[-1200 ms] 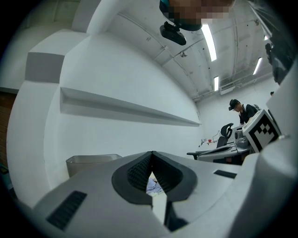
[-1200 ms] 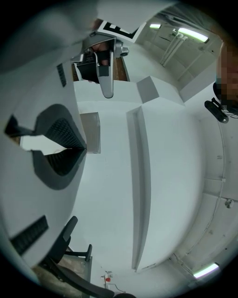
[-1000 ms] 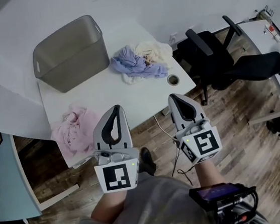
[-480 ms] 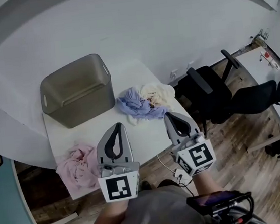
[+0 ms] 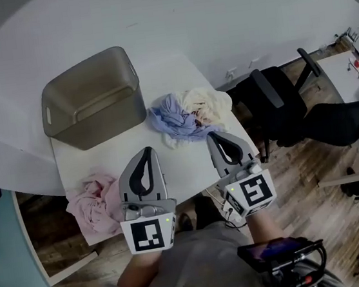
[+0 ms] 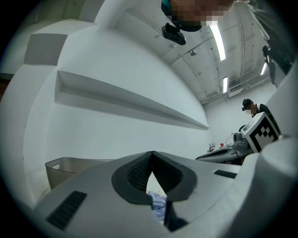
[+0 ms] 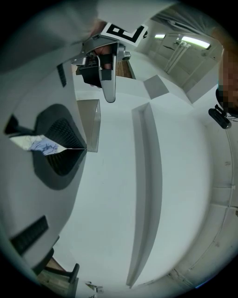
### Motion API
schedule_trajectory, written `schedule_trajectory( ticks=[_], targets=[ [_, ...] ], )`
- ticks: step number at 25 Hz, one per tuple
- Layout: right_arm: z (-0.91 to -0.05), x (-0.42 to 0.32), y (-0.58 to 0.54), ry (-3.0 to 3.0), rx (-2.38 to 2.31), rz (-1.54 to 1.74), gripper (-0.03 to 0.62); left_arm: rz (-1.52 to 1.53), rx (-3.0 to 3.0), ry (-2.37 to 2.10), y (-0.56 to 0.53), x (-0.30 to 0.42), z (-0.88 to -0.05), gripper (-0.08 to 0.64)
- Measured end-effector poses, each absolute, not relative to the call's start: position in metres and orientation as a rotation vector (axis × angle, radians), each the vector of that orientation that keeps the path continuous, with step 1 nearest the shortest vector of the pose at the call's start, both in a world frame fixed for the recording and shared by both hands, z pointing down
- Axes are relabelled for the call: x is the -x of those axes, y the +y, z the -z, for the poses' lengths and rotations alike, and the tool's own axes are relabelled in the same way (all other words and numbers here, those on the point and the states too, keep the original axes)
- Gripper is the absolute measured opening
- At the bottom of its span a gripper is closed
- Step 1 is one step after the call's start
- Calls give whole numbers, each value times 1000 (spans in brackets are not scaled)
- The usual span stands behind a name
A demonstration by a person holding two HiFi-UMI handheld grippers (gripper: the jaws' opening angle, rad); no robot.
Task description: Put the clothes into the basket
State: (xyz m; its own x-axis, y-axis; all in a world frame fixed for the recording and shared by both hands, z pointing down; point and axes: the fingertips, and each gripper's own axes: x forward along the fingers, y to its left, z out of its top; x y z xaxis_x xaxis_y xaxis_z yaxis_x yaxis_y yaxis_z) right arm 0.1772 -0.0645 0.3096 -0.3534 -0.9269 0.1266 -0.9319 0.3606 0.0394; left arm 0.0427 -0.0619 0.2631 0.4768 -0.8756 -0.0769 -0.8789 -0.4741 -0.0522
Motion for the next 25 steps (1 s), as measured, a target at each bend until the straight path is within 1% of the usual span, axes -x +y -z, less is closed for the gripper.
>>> schedule_trajectory(
  ticks=[3, 9, 11, 12, 14, 15, 19, 21, 22, 25],
  targets=[
    [-320, -180, -84, -2520, -1670, -32, 8, -27, 2627, 1575, -78, -50, -273, 9],
    [-353, -183, -123, -2557, -1577, -105, 9, 14, 2646, 1638, -116, -62, -300, 9],
    [-370, -184, -133, -2556, -1535, -151, 25, 37, 2656, 1669, -127, -65, -313, 9],
    [-378, -183, -138, -2560, -1510, -164, 58, 43, 2658, 1681, -132, -67, -319, 9],
    [-391, -181, -149, -2577, -1459, -172, 102, 47, 2658, 1702, -142, -70, -329, 9],
    [-398, -180, -155, -2584, -1439, -172, 141, 52, 2657, 1713, -147, -71, -334, 9],
    [-436, -178, -174, -2552, -1349, -199, 364, 93, 2655, 1772, -167, -70, -360, 9],
    [-456, -179, -182, -2508, -1293, -213, 454, 112, 2660, 1809, -176, -71, -372, 9],
    [-466, -179, -186, -2489, -1263, -216, 486, 120, 2662, 1825, -181, -71, -377, 9],
    [-495, -177, -197, -2433, -1152, -206, 554, 144, 2669, 1858, -194, -72, -393, 9]
  ],
)
